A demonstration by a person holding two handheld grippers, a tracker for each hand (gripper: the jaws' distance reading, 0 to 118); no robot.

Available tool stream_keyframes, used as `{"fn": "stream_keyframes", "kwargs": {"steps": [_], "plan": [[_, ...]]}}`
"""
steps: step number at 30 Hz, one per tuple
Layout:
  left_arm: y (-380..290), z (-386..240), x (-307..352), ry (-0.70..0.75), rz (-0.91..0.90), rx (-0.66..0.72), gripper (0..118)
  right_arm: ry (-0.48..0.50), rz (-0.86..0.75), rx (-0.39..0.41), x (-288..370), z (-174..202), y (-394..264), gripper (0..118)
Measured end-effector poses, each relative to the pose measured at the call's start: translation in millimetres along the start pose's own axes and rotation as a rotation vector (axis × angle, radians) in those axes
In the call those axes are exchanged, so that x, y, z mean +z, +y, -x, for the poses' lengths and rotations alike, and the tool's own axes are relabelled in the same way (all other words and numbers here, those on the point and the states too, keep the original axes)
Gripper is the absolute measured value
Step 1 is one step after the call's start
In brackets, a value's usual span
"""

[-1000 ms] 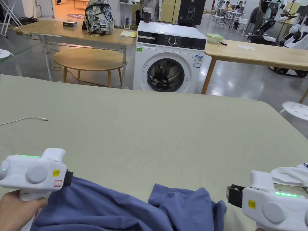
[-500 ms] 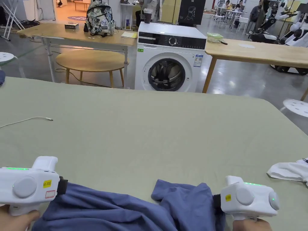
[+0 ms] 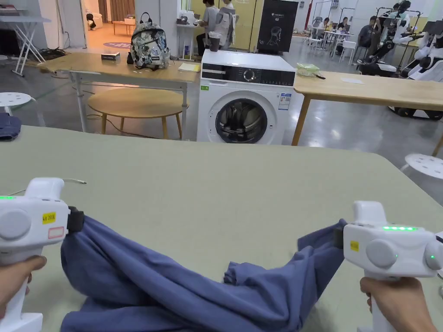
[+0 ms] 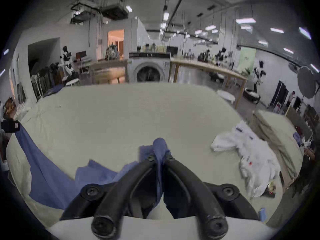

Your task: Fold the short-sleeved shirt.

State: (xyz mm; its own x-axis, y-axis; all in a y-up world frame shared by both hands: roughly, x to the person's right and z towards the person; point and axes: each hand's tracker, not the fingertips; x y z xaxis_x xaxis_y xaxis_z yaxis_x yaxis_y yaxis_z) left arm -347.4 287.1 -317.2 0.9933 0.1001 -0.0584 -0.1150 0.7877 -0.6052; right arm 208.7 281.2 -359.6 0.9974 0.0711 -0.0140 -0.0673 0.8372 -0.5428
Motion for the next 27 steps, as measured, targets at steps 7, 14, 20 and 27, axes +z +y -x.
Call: {"fn": "stream_keyframes", "kwargs": {"steps": [7,14,20,27], "plan": [[65.6,34.3,49.4,0.082,-0.123,0.040,0,-0.065,-0.170,0.000,47.2,4.6,73.6,3],[131.0,65.2,81.1,0.185,-0.201,0.064,0,-0.126,-0.285,0.014,68.5,-6.7,152.7,3],[168.8,74.1,91.5,0.200,-0.241,0.086,0,-0.112,-0.337,-0.046,72.4,-12.3,206.7,3],[212.0,61.6,90.4,0.211,-0.302,0.063,0,-0.170,-0.406,0.031,64.0,4.0,251.1,3]]}}
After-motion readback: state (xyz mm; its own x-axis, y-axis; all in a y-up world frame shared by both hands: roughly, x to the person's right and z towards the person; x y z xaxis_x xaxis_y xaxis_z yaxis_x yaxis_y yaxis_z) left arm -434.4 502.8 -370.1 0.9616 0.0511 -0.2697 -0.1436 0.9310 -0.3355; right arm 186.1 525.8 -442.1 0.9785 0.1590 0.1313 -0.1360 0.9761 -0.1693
